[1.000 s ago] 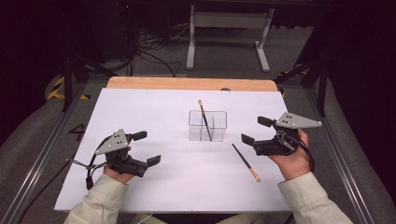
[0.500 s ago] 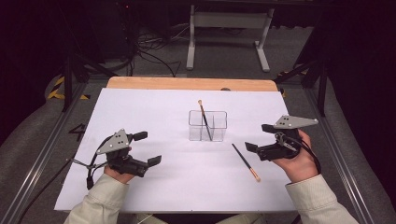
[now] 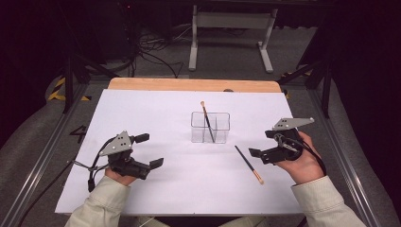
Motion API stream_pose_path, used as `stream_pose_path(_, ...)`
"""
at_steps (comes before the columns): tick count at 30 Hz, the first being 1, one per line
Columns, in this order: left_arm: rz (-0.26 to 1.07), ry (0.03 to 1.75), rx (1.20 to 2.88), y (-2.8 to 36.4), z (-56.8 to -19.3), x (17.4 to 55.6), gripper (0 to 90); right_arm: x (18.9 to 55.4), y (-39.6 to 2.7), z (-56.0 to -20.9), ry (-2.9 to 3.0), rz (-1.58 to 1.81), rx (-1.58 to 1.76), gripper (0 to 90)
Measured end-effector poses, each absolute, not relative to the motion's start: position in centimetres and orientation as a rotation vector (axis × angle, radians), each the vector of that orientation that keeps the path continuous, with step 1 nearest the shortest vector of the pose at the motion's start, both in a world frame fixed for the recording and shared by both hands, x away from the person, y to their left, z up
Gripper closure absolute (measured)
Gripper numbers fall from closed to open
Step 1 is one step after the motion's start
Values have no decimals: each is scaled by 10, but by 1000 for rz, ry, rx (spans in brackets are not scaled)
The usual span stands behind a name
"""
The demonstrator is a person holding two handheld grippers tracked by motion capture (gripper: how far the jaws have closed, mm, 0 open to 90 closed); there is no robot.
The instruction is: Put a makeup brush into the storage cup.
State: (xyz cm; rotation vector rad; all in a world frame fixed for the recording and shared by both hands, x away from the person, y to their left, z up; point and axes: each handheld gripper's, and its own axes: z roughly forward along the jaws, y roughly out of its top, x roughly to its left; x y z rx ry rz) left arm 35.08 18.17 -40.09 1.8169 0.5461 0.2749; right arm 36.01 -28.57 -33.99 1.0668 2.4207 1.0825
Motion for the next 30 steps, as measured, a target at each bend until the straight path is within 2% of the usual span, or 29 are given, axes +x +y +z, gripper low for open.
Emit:
stream_pose_path(21, 283, 557, 1821, 187, -400, 348, 0, 373, -279, -363, 2555, 914, 1175, 100)
stream_pose_path(30, 280, 564, 1815, 188, -401, 347, 1, 375, -277, -371, 2588, 835, 1228, 137)
